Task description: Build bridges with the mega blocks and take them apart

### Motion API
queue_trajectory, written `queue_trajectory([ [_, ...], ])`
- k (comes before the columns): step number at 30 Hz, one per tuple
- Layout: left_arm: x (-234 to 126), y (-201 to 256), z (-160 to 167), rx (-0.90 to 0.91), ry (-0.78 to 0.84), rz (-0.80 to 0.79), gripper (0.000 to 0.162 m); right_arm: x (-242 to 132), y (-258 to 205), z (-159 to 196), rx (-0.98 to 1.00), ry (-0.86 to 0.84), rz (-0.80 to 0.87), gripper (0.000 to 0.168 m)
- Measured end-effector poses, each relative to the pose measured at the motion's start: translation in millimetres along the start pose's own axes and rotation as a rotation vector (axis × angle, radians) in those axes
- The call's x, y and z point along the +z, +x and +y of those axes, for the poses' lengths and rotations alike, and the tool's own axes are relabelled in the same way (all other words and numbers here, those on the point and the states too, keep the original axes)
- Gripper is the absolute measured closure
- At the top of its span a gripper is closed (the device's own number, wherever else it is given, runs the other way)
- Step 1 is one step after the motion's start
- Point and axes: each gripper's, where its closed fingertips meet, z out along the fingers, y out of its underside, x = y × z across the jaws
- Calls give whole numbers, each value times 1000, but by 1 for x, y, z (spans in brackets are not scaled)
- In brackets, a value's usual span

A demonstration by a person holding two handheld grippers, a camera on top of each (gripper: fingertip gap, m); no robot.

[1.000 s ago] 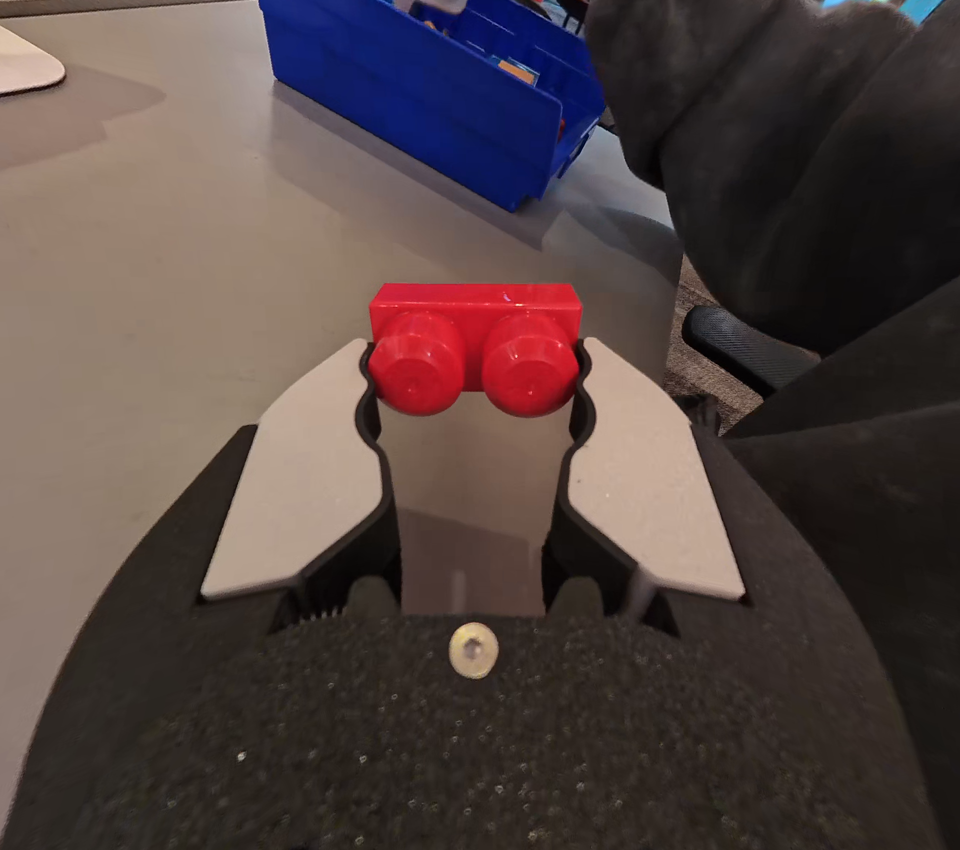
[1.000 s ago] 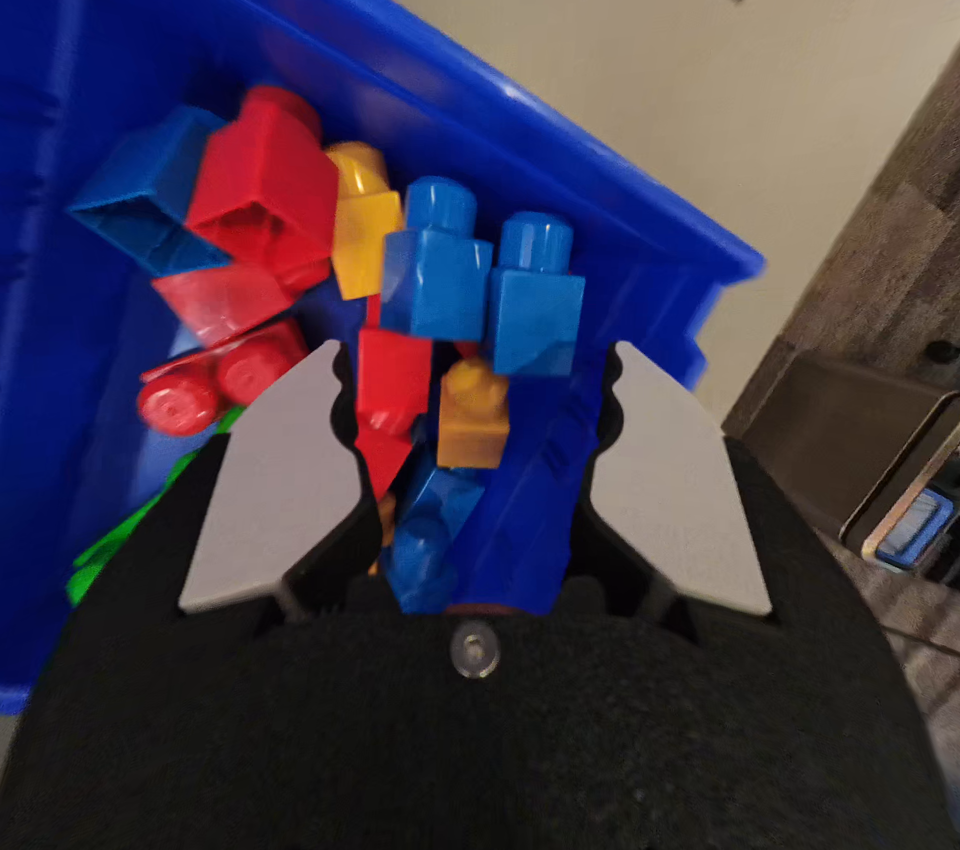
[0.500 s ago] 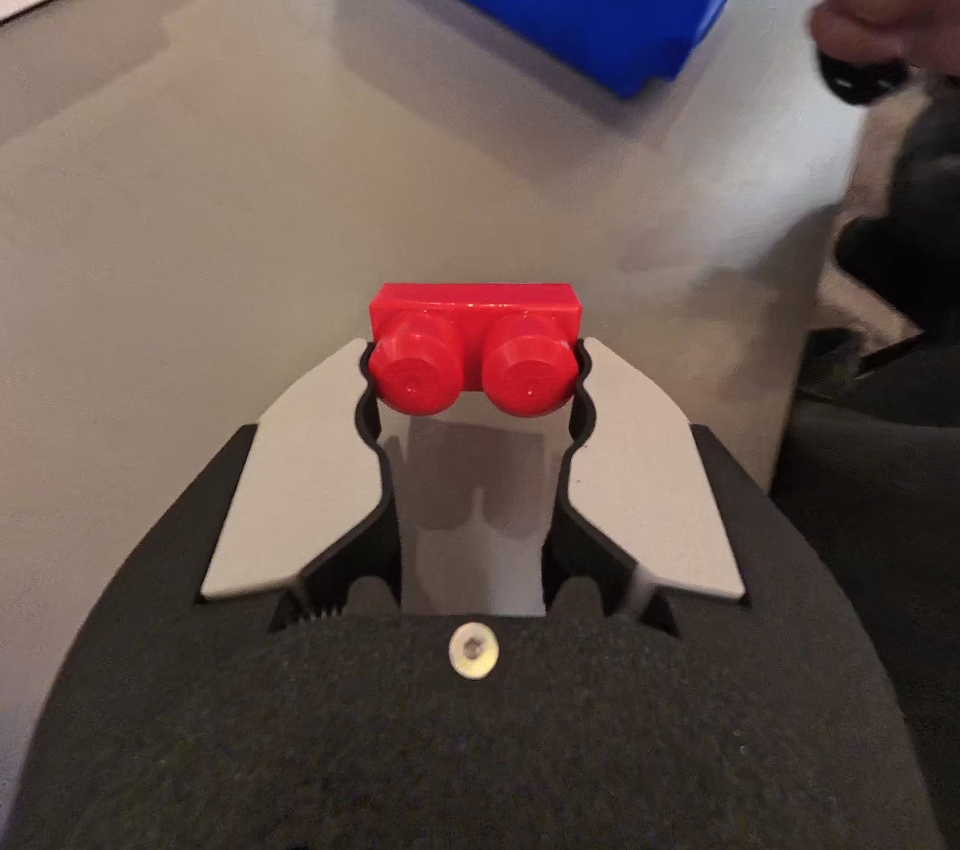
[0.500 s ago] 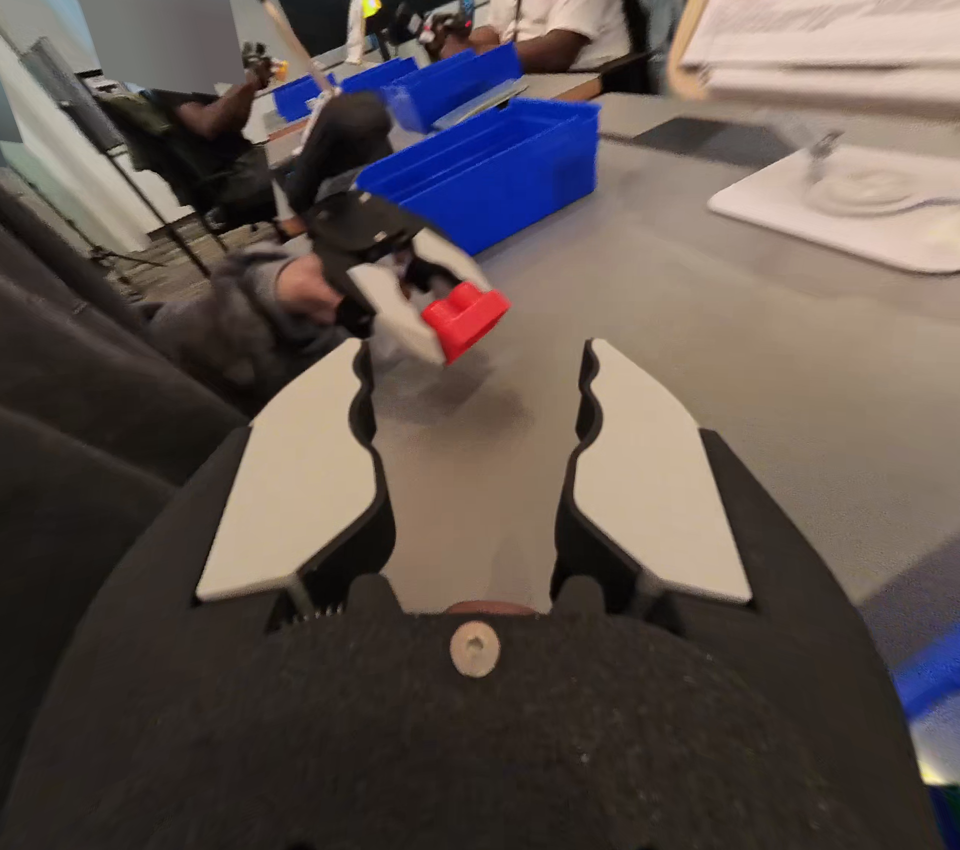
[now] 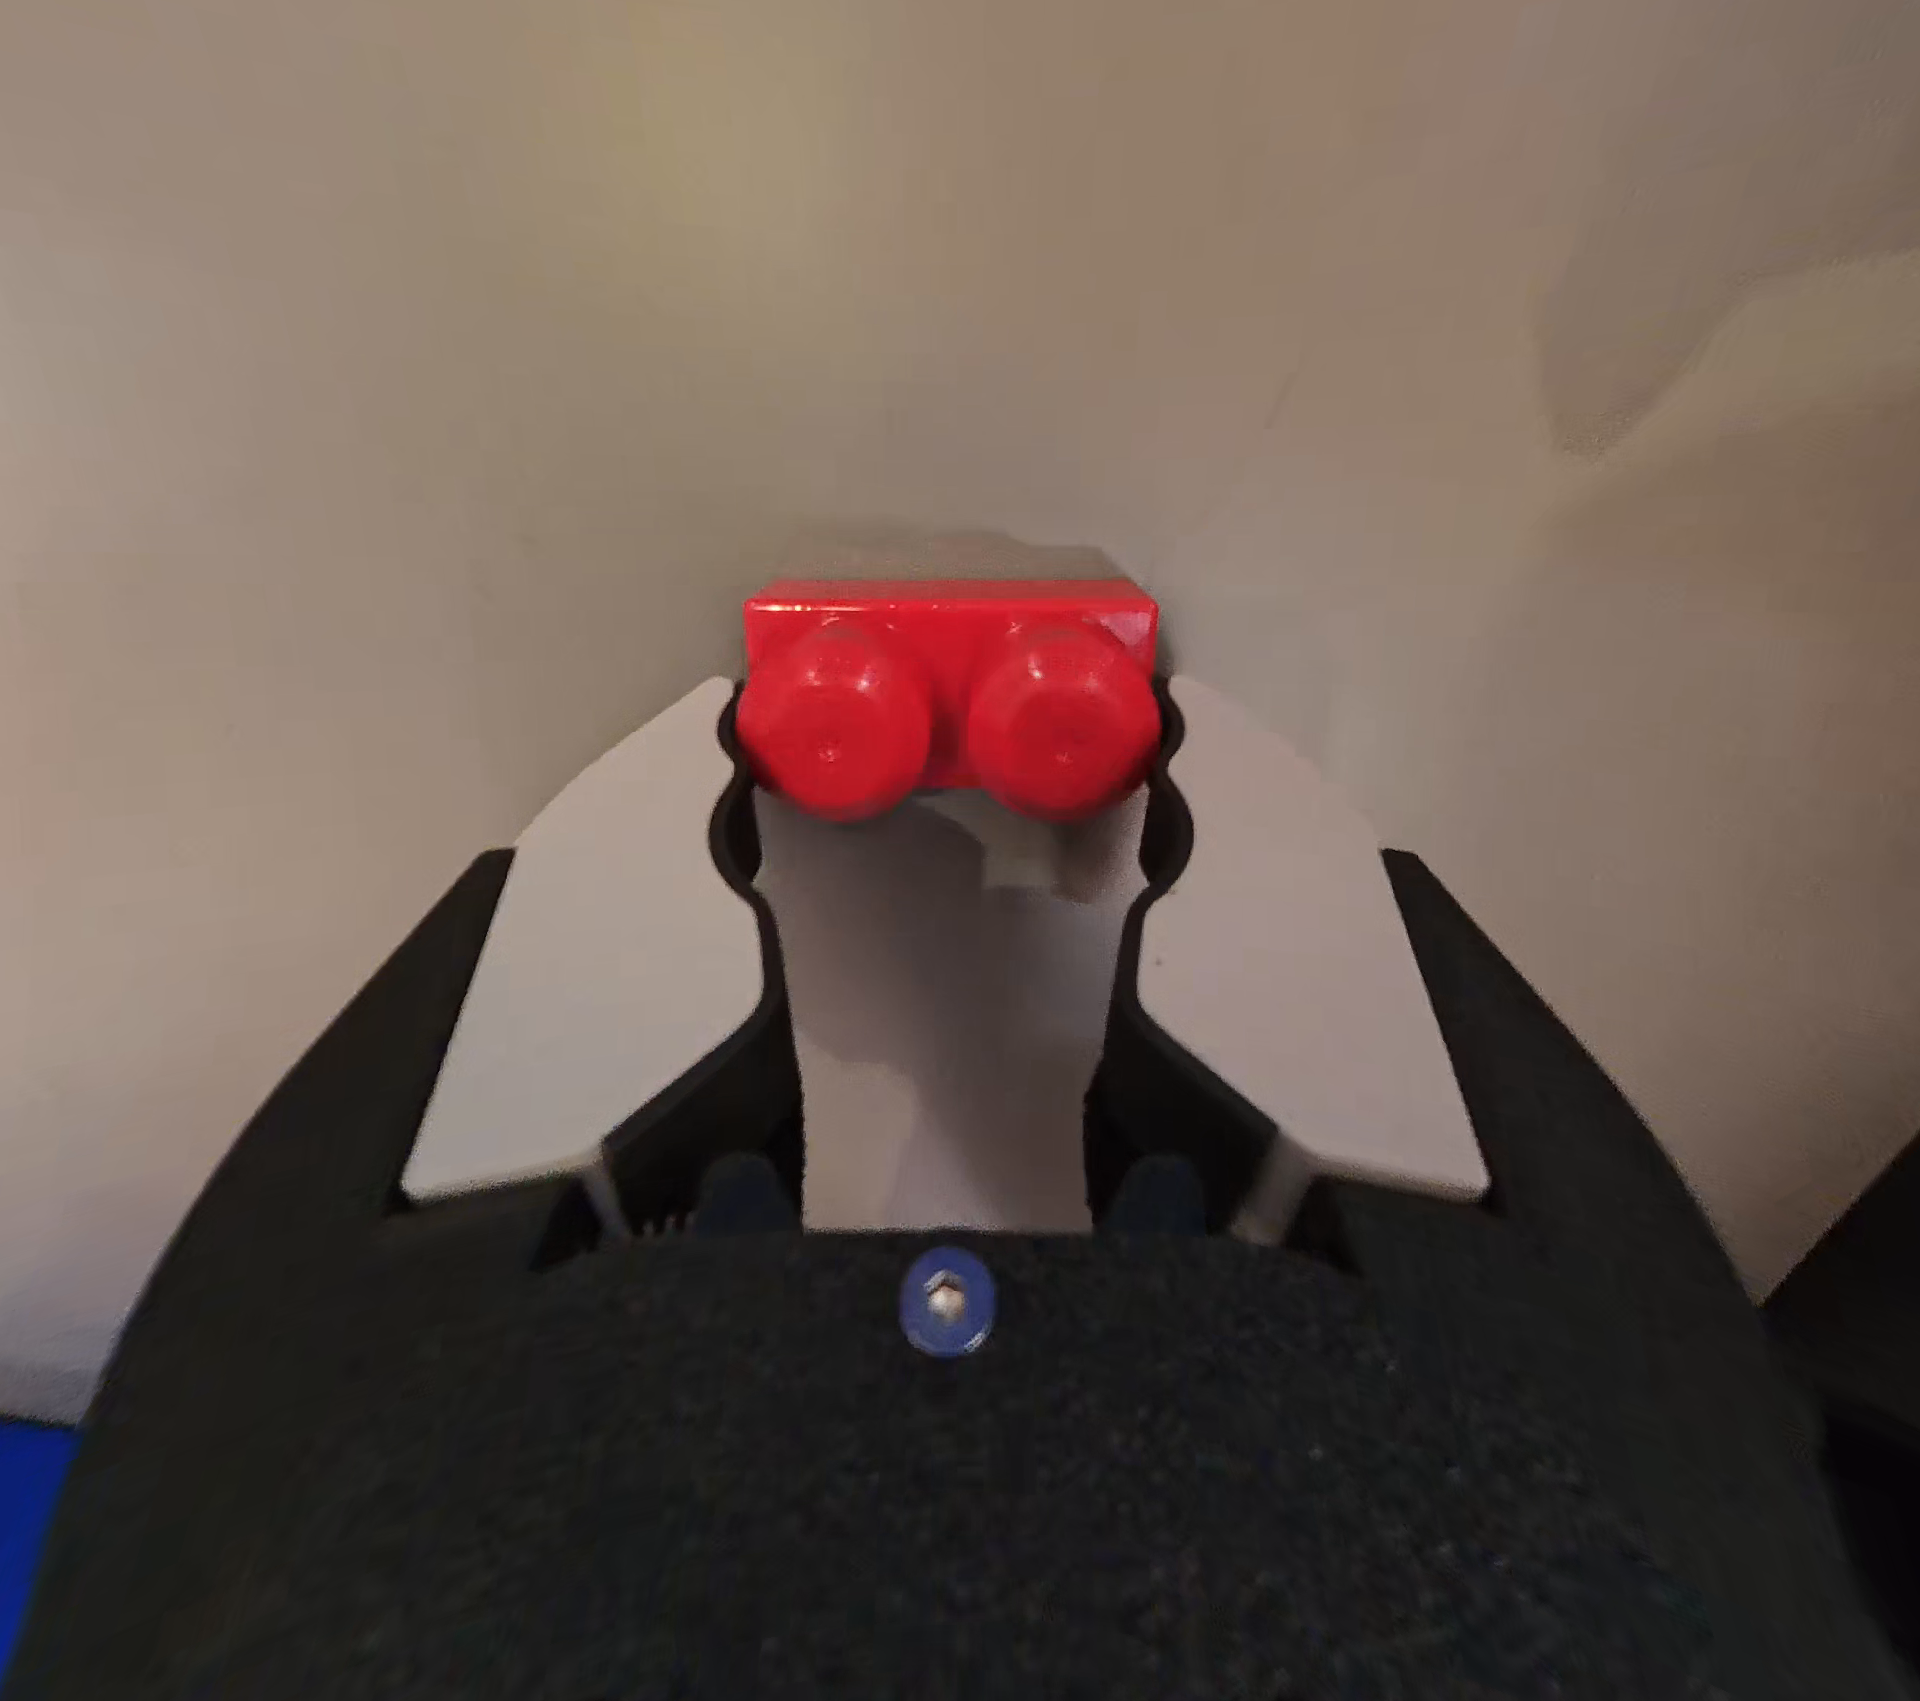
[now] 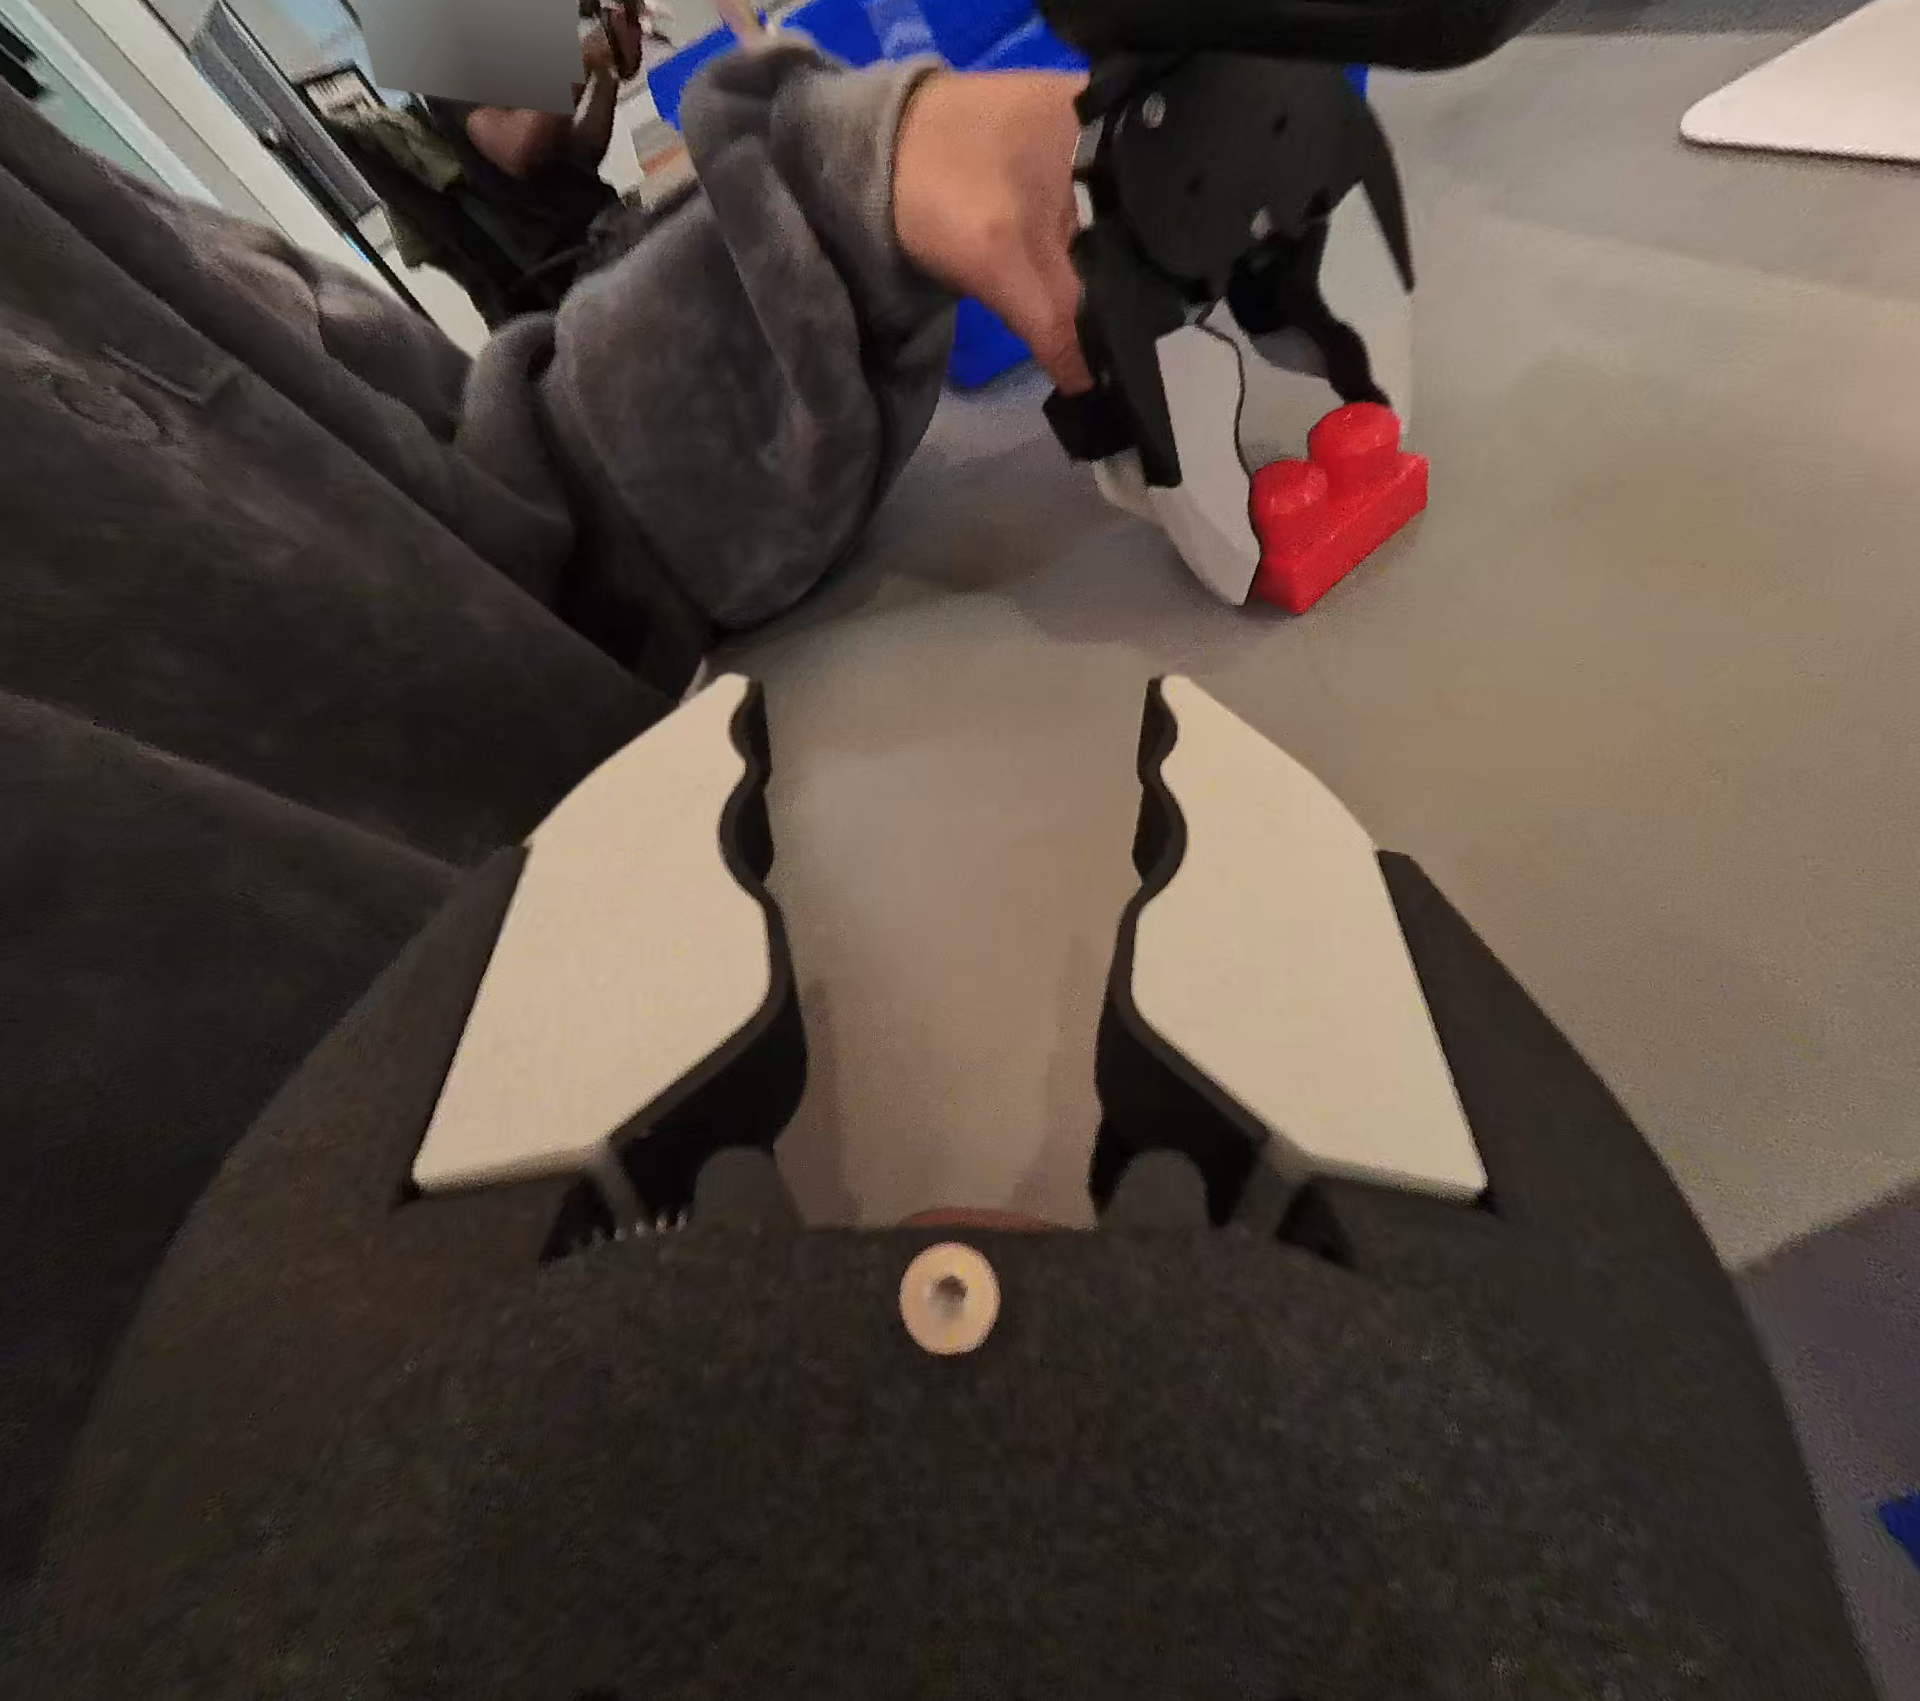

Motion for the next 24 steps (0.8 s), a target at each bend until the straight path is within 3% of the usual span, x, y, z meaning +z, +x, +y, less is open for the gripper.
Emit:
queue_trajectory([
  [3, 1, 3, -5, 34, -18, 3, 91, 2, 2, 11, -22, -57, 19, 100],
  [7, -5, 6, 0, 31, 24, -32, 79, 5, 12, 22, -60, -108, 75, 97],
  [11, -34, 16, 15, -68, 235, -43, 73, 17, 23, 23, -213, -185, 148, 88],
  [15, -61, 28, 44, -241, 468, -60, 73, 47, 35, 22, -392, -427, 210, 75],
  [22, -90, 105, 56, -361, 861, 256, 86, 116, 85, -9, -777, -748, 242, 73],
  [24, -96, 119, 55, -351, 919, 302, 87, 130, 103, -9, -785, -820, 209, 75],
])
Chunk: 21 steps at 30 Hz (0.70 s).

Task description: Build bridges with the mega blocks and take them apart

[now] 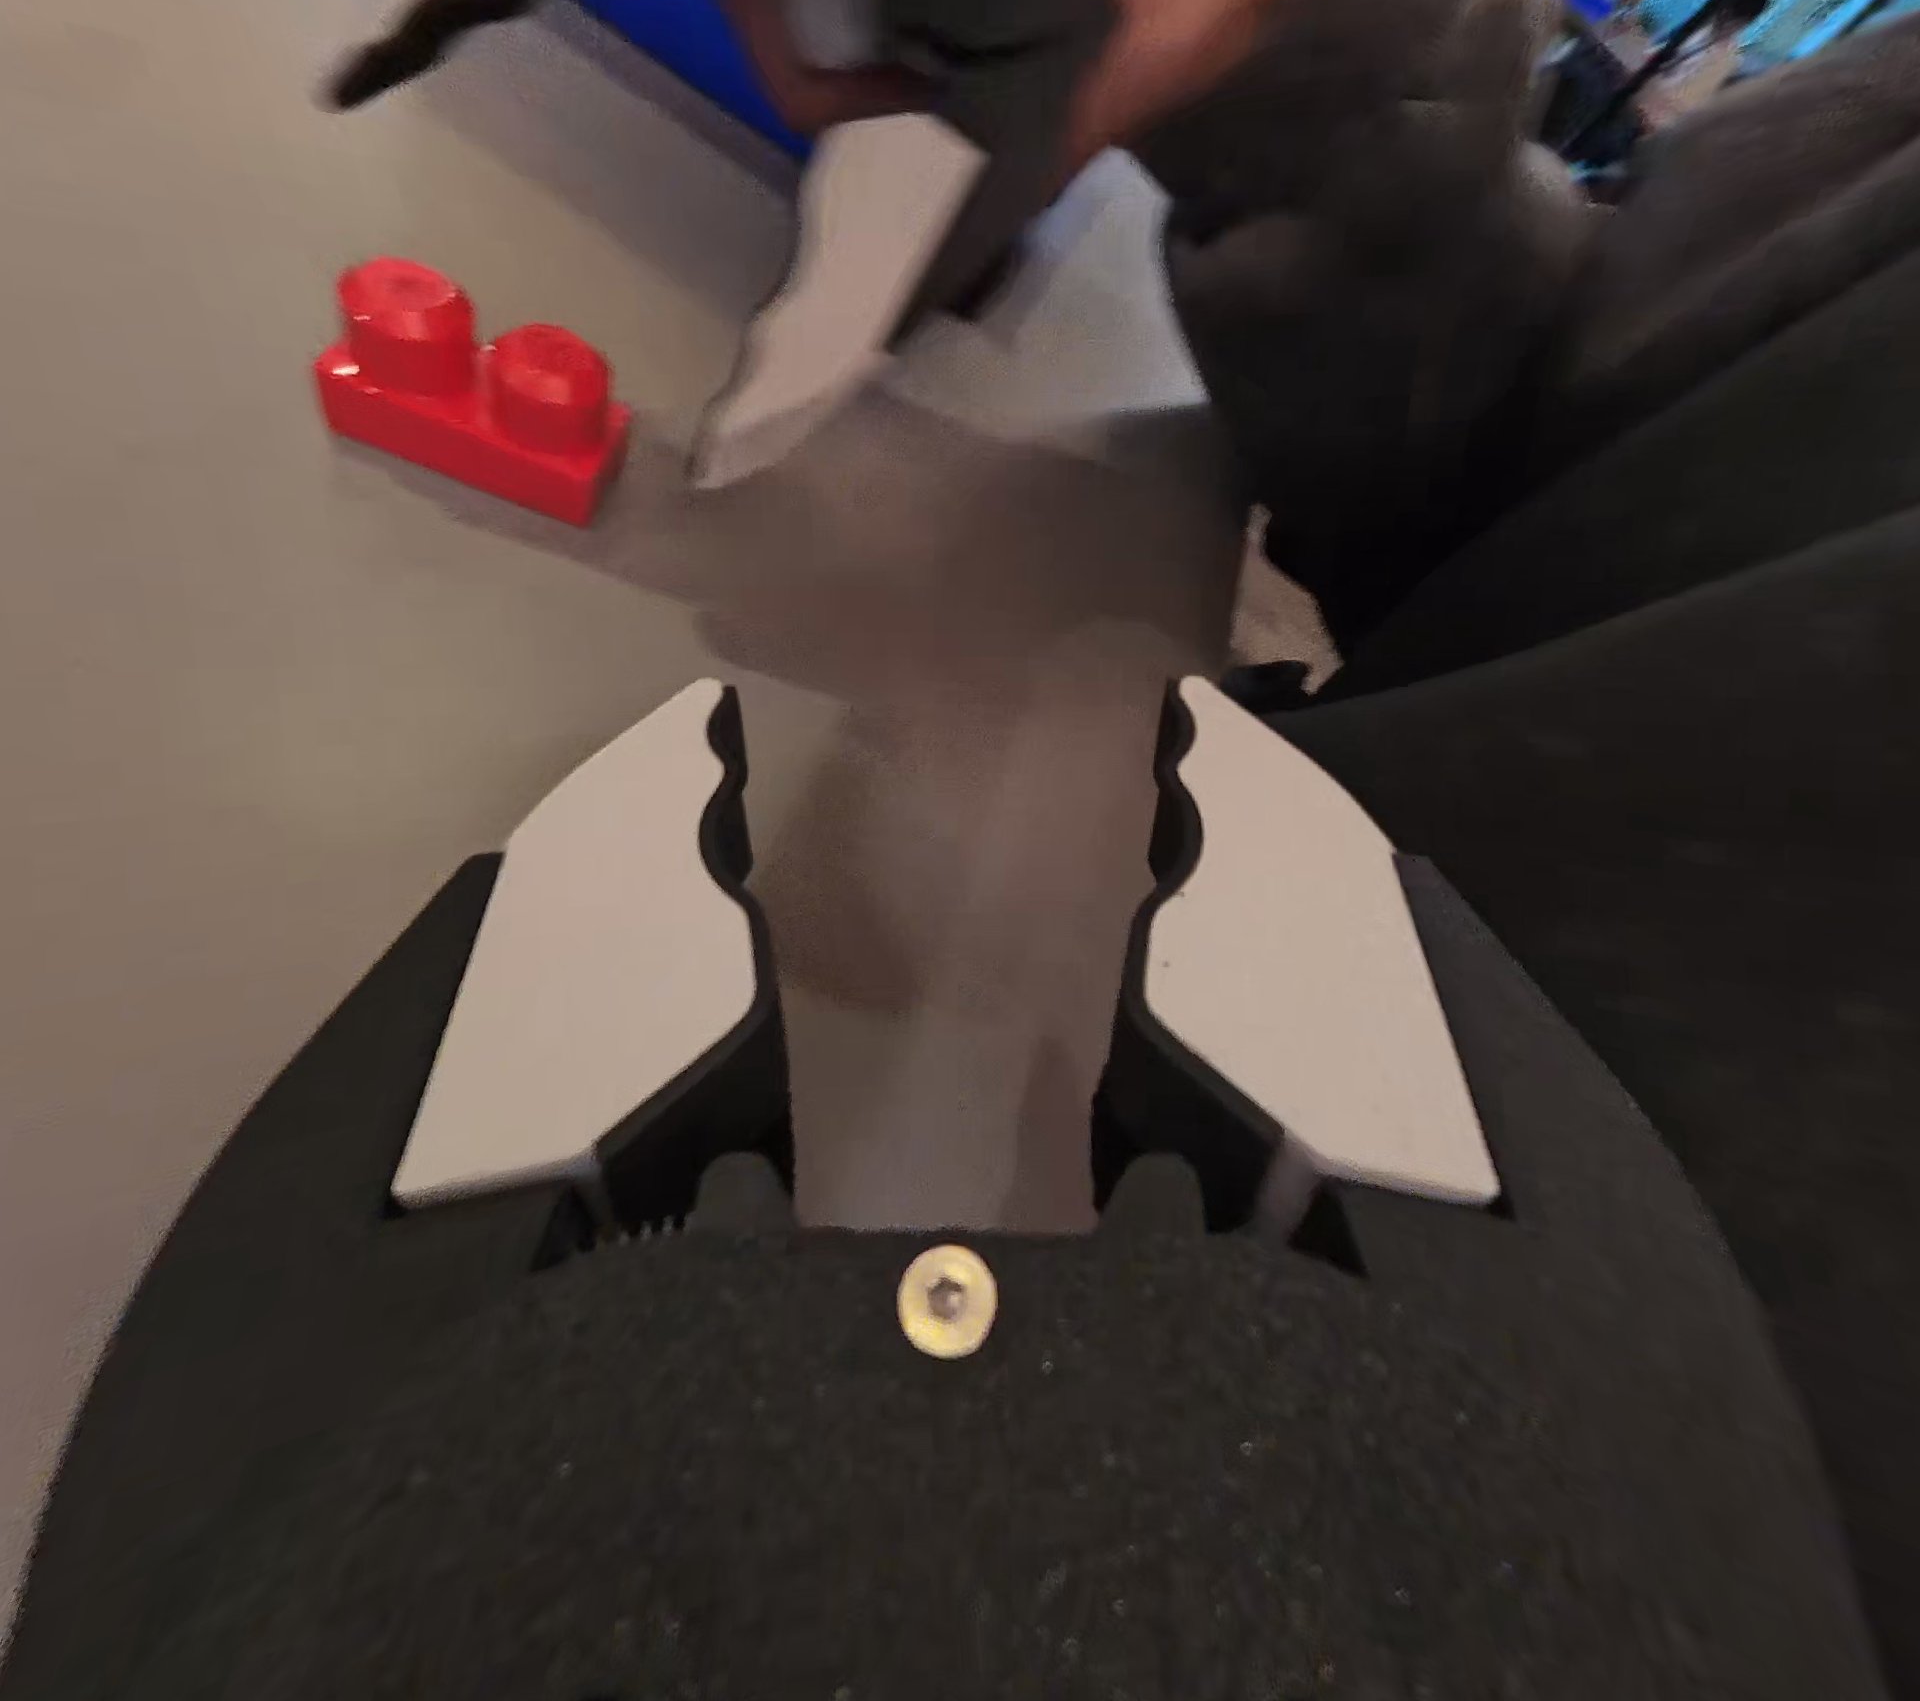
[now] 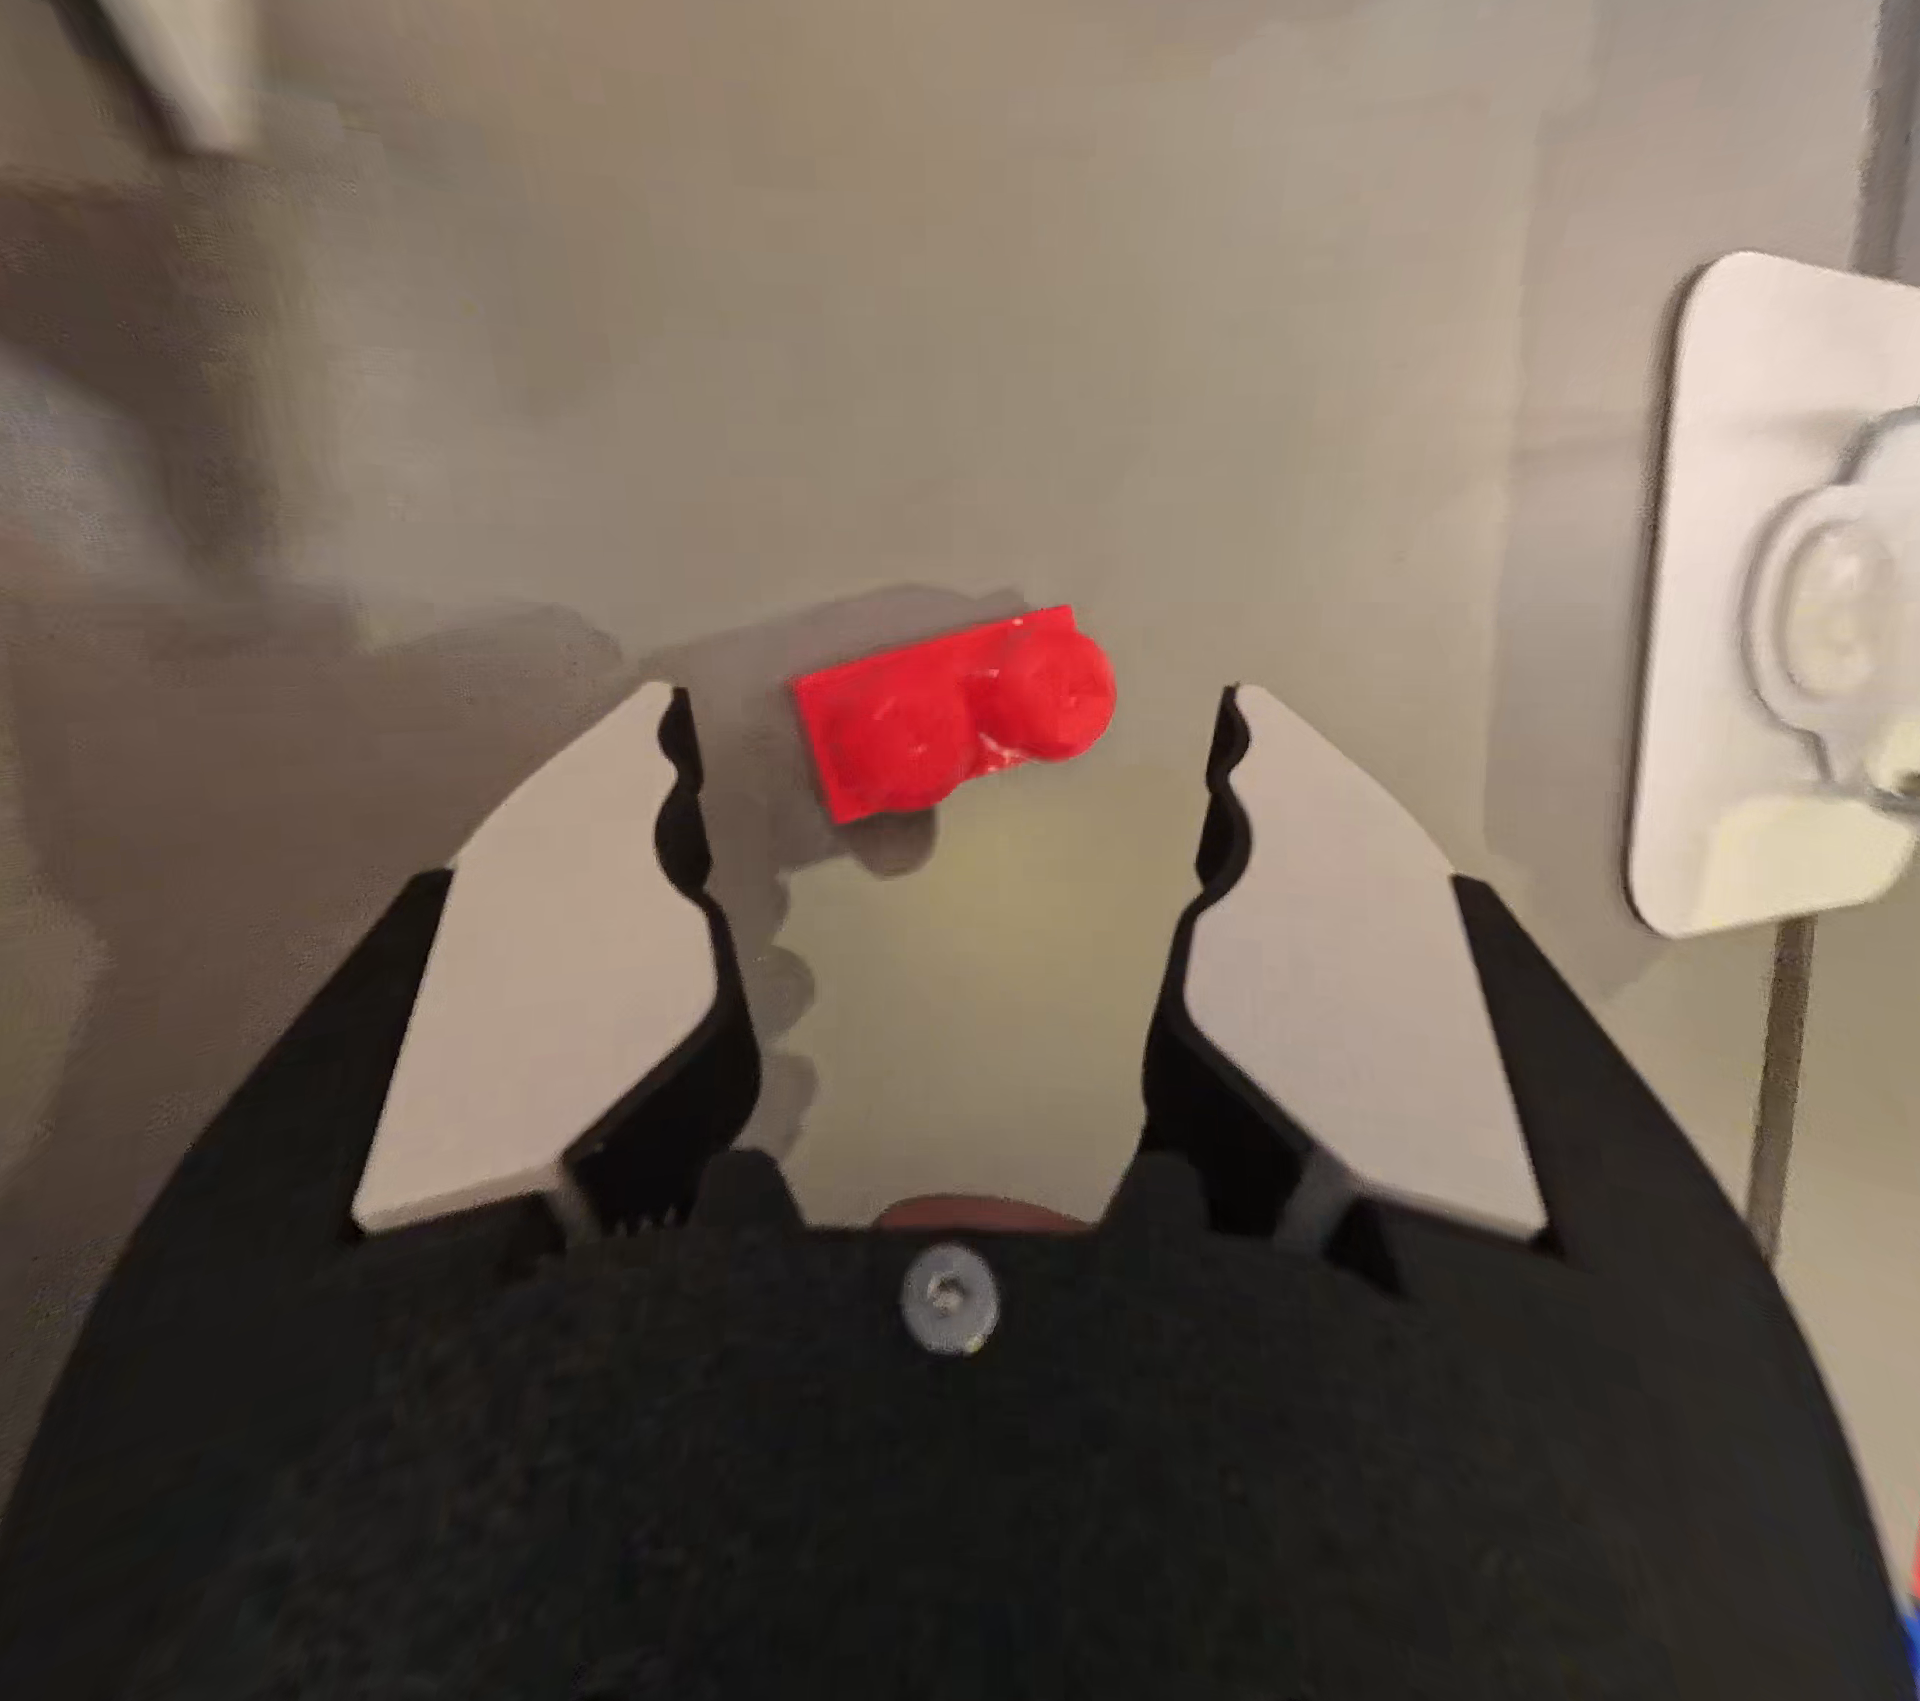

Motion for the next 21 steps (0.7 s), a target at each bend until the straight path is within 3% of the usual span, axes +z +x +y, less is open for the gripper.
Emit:
queue_trajectory([
  [3, -1, 15, 3, 22, 18, 44, 88, 25, -2, 5, 12, -69, -138, 78],
  [4, -2, 17, 6, 33, 9, 52, 88, 31, -4, 10, 8, -117, -171, 89],
  [7, -4, 17, 12, 50, -9, 49, 88, 26, -5, 11, 32, -149, -187, 94],
  [10, -6, 15, 13, 24, 0, 67, 89, -11, 5, 2, 52, -60, -97, 94],
  [13, -5, 17, 12, 1, 11, 104, 91, -79, 21, 5, 120, 61, 49, 95],
  [15, -1, 19, 11, -1, 4, 121, 91, -133, 40, 30, 201, 100, 185, 94],
  [18, 6, 23, 11, -1, -12, 145, 91, -200, 68, 103, 355, 60, 374, 95],
  [21, 16, 26, 12, -5, -37, 169, 91, -214, 77, 174, 494, 5, 370, 95],
])
